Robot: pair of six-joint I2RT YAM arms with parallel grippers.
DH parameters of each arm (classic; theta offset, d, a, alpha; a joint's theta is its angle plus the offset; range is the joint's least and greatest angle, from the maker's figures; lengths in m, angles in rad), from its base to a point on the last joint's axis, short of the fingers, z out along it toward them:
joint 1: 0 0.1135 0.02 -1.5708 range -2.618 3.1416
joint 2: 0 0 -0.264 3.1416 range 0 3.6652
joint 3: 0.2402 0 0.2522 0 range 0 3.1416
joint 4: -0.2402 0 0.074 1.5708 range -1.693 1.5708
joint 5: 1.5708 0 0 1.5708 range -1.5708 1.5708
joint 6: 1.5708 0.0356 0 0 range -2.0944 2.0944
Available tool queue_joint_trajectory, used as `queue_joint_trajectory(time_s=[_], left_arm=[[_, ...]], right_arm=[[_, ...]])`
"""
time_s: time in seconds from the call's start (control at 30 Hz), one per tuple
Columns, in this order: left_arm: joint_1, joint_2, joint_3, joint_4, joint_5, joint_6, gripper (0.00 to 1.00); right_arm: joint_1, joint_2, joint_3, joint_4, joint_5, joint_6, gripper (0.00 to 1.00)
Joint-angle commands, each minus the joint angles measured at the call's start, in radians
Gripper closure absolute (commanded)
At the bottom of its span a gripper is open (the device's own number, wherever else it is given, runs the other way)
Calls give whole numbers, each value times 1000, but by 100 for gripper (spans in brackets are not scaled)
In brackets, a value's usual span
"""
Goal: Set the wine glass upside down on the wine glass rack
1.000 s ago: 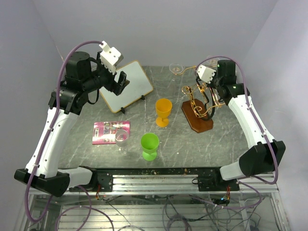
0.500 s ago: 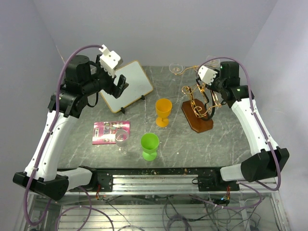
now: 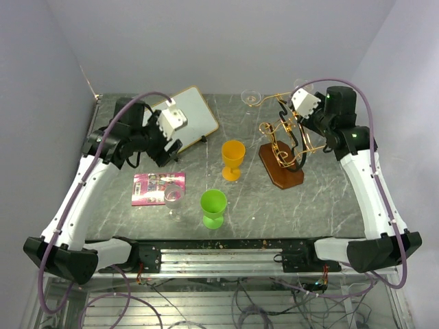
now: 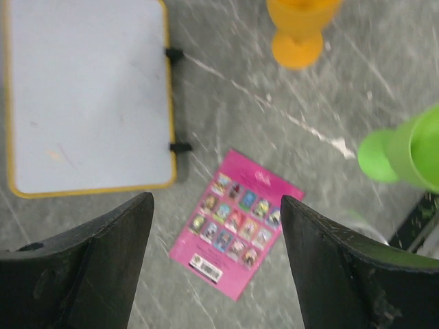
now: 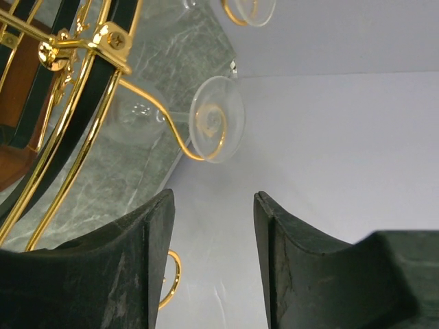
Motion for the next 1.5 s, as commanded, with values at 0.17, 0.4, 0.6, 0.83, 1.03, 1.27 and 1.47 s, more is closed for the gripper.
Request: queue_joint_trajectory(time_s=[0.17,0.4,0.6,0.83,1.03,1.27,1.47], left_arm=[[-86,-43,-179,-203,-3,215,15],[-171,9,-240,-191,-95,195,23],[-195,37,-273,-170,-142,190,35],[-198,36,-273,-188,-116,213,46],[-199,47,-270,-206,-115,221,62],[-198,52,-253,-245,-98,244,77],[-198,21,-217,-298,-102,290,92]], right_arm=[[-4,13,146,-46,-61,127,45],[-5,18,145,-46,-72,129,44],[-4,7,104,-40,-58,114,44],[-5,8,68,-27,-39,100,44],[-4,13,79,-28,-51,92,43],[-4,17,77,-16,-38,74,42],[-4,35,97,15,8,72,37]])
